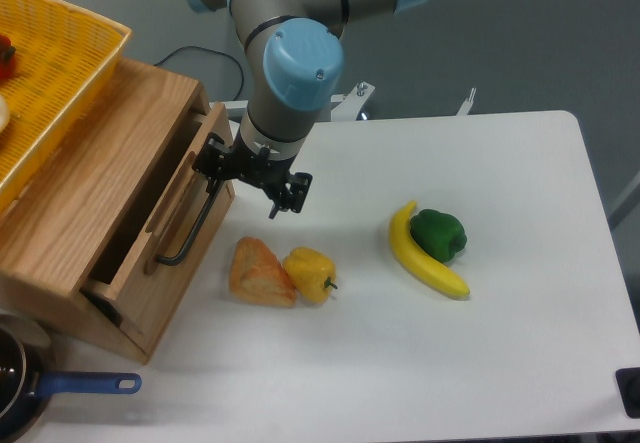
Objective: Slide open the top drawer
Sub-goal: 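Pull the handle outward, sliding the drawer out of the box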
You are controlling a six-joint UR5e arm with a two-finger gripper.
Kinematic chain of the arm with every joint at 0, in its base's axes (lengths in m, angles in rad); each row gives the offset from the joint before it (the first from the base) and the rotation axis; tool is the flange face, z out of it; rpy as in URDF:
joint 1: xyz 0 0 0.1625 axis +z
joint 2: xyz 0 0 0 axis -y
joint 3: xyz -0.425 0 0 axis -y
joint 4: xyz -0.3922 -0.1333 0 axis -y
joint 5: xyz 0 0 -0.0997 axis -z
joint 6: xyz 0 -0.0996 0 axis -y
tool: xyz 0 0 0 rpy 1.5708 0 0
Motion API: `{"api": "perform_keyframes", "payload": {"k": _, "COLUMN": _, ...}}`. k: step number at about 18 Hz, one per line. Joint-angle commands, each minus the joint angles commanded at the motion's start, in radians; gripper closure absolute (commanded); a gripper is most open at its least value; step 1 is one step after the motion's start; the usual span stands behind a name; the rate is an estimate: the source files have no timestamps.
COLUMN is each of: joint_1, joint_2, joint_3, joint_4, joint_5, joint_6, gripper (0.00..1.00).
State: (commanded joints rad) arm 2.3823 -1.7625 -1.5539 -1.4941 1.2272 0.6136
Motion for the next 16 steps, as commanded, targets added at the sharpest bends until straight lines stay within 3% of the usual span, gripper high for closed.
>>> {"api": "perform_keyframes", "payload": {"k": 16, "joint_1": 0.025, "joint_2": -0.014, "joint_3": 0.003, "joint_4": -0.002, "joint_5": -0.041, "joint_6": 0.005, "gripper": 0.00}}
